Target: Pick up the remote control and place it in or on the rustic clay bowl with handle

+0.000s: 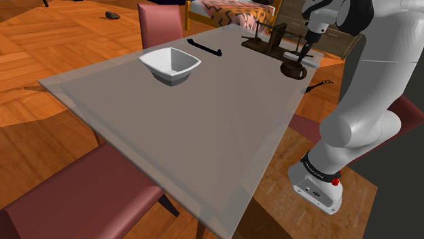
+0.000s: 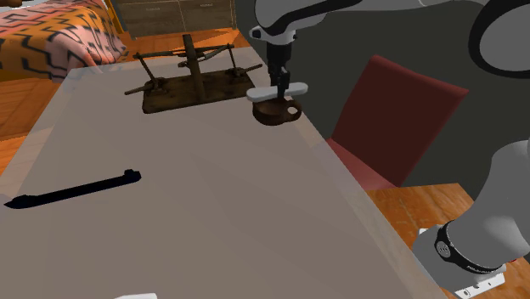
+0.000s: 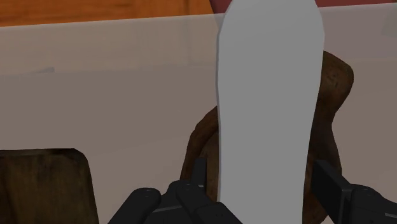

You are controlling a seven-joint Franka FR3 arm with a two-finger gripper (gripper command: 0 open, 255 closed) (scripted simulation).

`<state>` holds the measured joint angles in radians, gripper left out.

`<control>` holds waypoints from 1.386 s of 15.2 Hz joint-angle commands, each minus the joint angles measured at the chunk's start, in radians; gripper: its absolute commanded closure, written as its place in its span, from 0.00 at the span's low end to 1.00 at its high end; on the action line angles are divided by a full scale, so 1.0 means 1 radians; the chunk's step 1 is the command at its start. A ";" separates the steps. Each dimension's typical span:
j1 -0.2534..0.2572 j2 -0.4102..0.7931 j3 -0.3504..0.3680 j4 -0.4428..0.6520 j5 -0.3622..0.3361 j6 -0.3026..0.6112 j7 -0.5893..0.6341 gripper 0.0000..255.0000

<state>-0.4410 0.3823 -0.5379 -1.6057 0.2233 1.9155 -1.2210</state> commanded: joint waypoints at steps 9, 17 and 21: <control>0.000 0.000 0.000 -0.002 0.000 0.002 0.000 0.00; -0.007 -0.018 -0.008 0.103 -0.014 -0.117 0.011 0.00; -0.007 -0.018 -0.008 0.103 -0.014 -0.117 0.011 0.00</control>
<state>-0.4478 0.3641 -0.5459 -1.5033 0.2091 1.7993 -1.2097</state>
